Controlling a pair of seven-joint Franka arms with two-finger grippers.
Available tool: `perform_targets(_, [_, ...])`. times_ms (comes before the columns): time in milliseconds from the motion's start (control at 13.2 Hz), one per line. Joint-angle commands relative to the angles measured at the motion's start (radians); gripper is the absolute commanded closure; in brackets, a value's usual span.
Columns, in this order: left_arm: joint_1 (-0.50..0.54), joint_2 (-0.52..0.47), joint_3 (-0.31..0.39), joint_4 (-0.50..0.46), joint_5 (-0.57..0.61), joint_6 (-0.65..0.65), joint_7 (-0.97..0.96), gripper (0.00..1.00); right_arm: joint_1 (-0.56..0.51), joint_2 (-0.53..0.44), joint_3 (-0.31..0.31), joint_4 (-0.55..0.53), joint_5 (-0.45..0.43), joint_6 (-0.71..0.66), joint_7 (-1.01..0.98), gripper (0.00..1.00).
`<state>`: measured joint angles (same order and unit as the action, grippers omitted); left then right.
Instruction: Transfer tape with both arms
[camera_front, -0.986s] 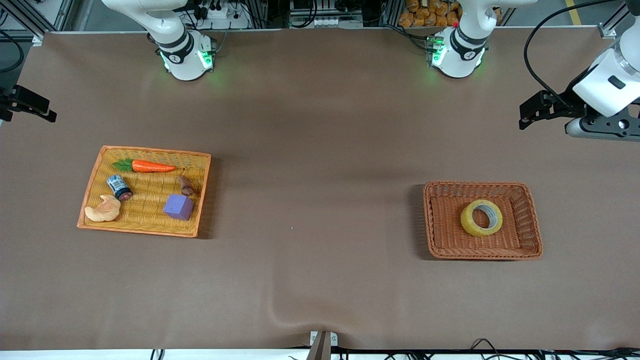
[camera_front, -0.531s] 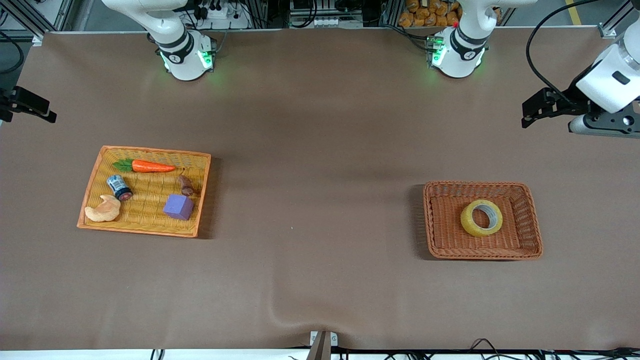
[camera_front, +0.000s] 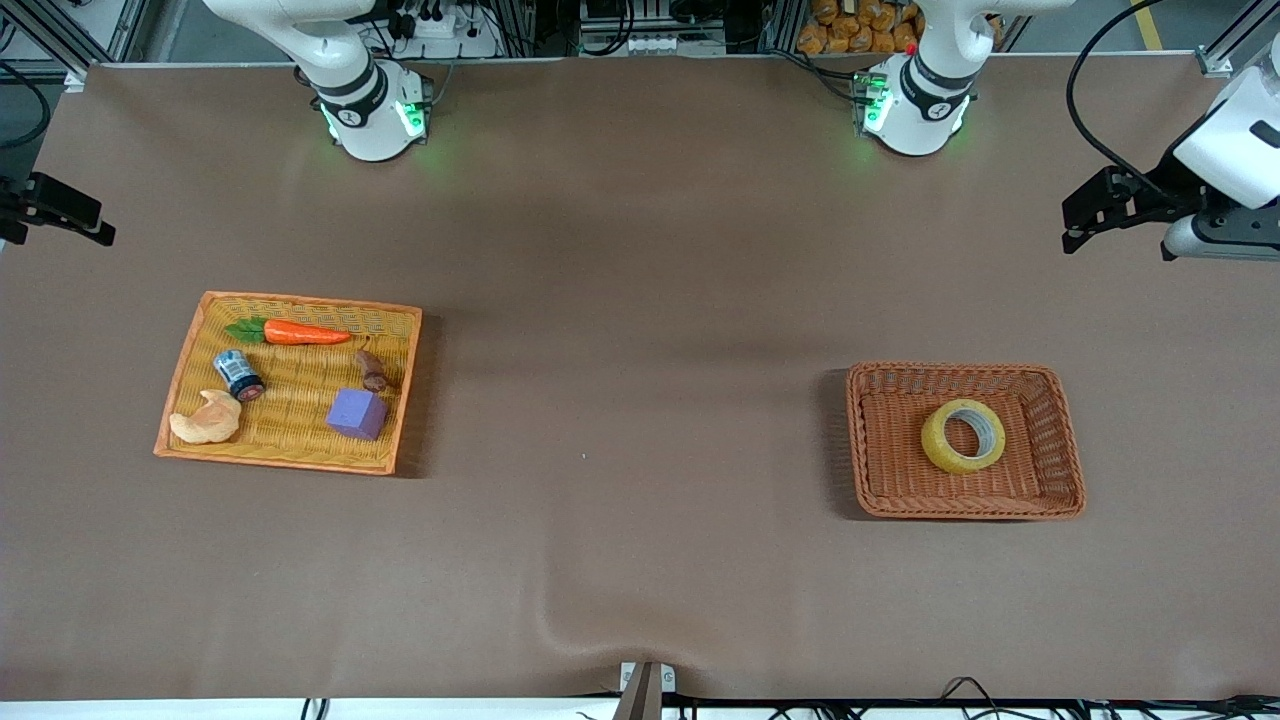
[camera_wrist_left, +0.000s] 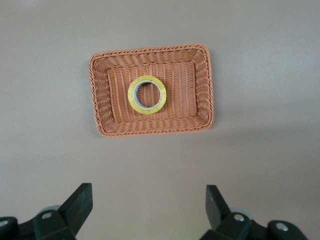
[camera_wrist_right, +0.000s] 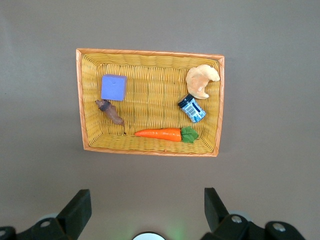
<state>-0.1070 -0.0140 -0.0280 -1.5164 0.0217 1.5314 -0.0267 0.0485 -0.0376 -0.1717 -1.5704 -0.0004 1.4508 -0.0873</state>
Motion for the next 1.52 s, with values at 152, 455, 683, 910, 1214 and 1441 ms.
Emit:
perform_targets(152, [-0.005, 0.008, -0.004, 0.013, 0.011, -0.019, 0.004, 0.00, -0.021, 0.005, 0.015, 0.017, 0.003, -0.012, -0.006, 0.00])
perform_targets(455, [-0.008, 0.009, -0.006, 0.015, -0.005, -0.016, 0.005, 0.00, -0.021, 0.007, 0.015, 0.017, 0.003, -0.012, -0.006, 0.00])
perform_targets(683, [-0.007, 0.009, -0.004, 0.015, -0.009, -0.016, 0.005, 0.00, -0.022, 0.005, 0.015, 0.018, 0.003, -0.012, -0.008, 0.00])
perform_targets(910, [-0.005, 0.009, -0.006, 0.015, -0.009, -0.016, 0.005, 0.00, -0.024, 0.005, 0.015, 0.020, 0.003, -0.012, -0.008, 0.00])
perform_targets(1214, [-0.007, 0.009, -0.004, 0.015, -0.020, -0.011, 0.004, 0.00, -0.024, 0.005, 0.014, 0.021, 0.003, -0.012, -0.008, 0.00])
perform_targets(1441, [-0.002, 0.011, -0.004, 0.015, -0.043, -0.008, 0.004, 0.00, -0.024, 0.005, 0.015, 0.021, 0.003, -0.012, -0.005, 0.00])
